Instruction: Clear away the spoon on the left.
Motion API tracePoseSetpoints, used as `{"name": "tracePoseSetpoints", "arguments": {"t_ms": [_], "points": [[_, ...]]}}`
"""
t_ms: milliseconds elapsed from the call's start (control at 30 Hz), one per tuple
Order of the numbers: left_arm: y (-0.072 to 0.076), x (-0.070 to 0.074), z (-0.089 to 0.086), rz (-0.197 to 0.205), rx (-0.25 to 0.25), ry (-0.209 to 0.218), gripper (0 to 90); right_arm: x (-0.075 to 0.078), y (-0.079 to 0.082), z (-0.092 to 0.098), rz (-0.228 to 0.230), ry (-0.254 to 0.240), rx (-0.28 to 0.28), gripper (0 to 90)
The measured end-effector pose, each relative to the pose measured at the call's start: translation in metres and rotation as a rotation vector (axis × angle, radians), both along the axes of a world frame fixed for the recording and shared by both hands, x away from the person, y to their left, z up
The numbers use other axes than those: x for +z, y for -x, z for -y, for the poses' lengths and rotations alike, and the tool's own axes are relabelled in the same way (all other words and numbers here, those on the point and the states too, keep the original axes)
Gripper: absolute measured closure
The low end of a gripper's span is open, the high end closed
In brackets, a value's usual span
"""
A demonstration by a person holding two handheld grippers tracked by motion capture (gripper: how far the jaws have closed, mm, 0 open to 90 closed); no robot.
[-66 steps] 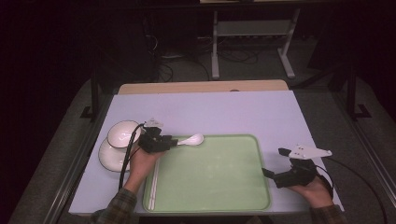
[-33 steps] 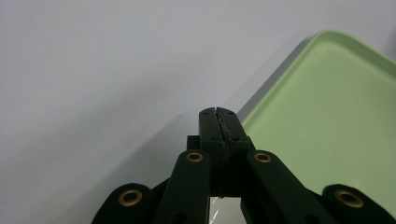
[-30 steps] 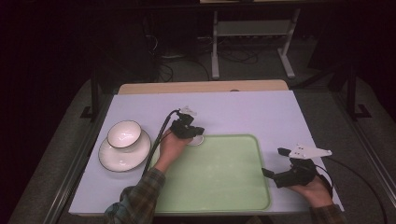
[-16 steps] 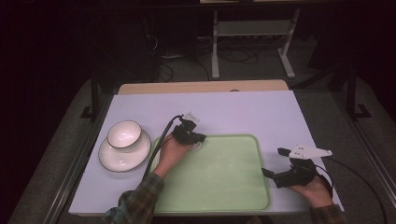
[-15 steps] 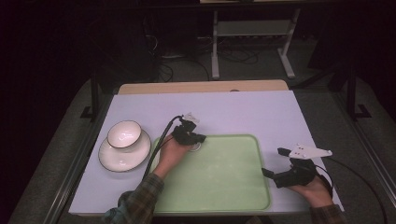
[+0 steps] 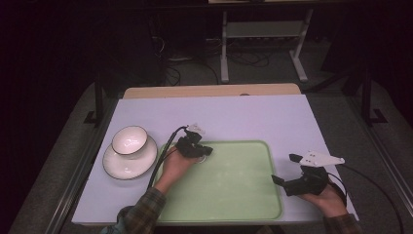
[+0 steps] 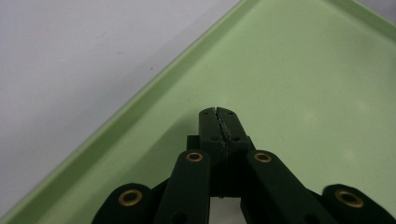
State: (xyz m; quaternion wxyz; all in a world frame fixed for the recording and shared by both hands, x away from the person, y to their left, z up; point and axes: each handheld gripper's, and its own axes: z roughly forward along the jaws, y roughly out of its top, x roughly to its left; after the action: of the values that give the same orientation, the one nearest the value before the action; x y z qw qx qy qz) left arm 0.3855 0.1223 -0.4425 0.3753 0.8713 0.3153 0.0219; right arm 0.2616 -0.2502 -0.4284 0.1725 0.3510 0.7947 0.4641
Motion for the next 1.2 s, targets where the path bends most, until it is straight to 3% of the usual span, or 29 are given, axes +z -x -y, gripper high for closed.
{"name": "tracePoseSetpoints", "arguments": {"t_ms": [500,1200], "points": [[0.020,0.000,-0.018,-0.015,-0.004,-0.002,89.7,0.000,0.001,-0.001,0.009,-0.001,-0.008,2.8],[0.050,0.002,-0.060,-0.019,0.017,-0.028,89.8,0.000,0.000,-0.001,0.008,0.000,-0.011,2.8]]}}
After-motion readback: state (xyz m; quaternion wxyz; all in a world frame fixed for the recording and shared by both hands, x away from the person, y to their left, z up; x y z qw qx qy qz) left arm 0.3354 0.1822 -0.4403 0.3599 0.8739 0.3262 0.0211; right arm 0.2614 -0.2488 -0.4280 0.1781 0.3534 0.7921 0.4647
